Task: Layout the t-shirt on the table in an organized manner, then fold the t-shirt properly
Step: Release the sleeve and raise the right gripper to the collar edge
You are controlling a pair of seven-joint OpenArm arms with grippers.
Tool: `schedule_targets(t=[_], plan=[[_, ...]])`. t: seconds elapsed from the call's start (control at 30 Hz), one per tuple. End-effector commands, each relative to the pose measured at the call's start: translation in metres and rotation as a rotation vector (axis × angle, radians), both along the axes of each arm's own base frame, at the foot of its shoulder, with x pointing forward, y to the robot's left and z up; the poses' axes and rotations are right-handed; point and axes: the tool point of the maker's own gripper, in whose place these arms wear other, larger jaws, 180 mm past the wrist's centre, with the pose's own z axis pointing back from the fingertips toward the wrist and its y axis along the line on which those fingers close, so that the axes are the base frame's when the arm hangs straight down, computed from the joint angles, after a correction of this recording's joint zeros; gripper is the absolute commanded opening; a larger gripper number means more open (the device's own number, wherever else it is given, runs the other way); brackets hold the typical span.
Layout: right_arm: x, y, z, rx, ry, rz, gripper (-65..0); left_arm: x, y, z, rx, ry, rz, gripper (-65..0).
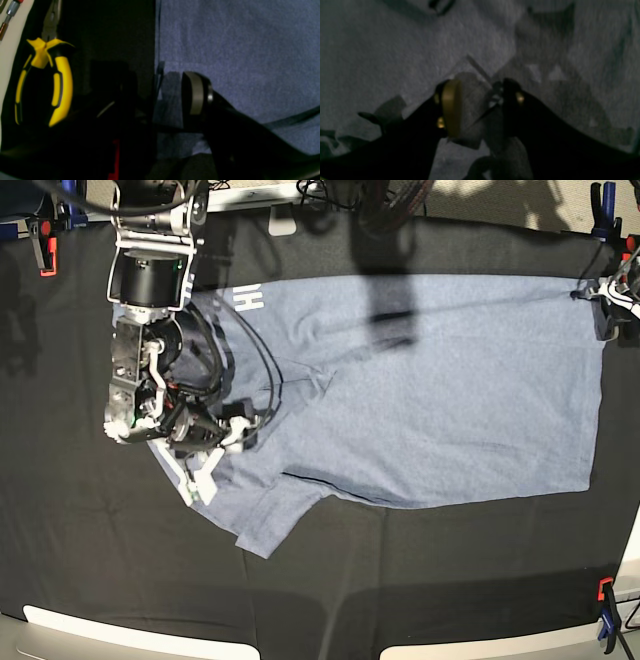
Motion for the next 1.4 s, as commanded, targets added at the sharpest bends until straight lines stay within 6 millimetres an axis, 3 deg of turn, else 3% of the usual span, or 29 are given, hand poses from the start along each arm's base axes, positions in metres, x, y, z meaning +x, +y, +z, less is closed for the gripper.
schedule_targets(t=[0.0, 0.13, 0.23, 0.33, 0.53, 0.63, 0.77, 0.93, 1.23, 1.37], plan=[[0.014, -0.002, 0.016, 0.007, -0.049, -0.002, -43.6, 0.008, 0.007, 0.014, 0.022, -0.046, -0.002, -38.4], [0.011, -0.002, 0.013, 0.001, -0.028, 0.002, -45.9, 0.008, 0.007, 0.014, 0.022, -0.046, -0.002, -38.4], [0.013, -0.002, 0.015, 0.002, -0.038, 0.003, -55.2, 0.008, 0.007, 0.014, 0.022, -0.045, -0.002, -38.4], [0.016, 0.002, 0.021, 0.003, -0.067, 0.046, -59.2, 0.008, 0.007, 0.014, 0.022, -0.046, -0.002, -38.4], [0.024, 0.002, 0.053, -0.030, -0.156, 0.066, -64.2, 0.008, 0.007, 0.014, 0.022, -0.045, -0.002, -38.4], [0.017, 0.007, 0.077, -0.018, -0.212, 0.083, -64.2, 0.008, 0.007, 0.014, 0.022, -0.046, -0.002, -38.4], [-0.012, 0.012, 0.091, -0.023, -0.246, 0.110, -64.2, 0.008, 0.007, 0.014, 0.022, -0.046, -0.002, -38.4], [-0.058, 0.019, 0.080, -0.030, -0.220, 0.116, -64.3, 0.008, 0.007, 0.014, 0.022, -0.047, -0.002, -38.4], [-0.124, 0.064, 0.087, 0.108, -0.205, 0.101, -64.3, 0.008, 0.007, 0.014, 0.022, -0.046, -0.002, -38.4], [-0.147, 0.074, 0.078, 0.148, -0.153, 0.082, -64.3, 0.008, 0.007, 0.014, 0.022, -0.046, -0.002, -38.4]])
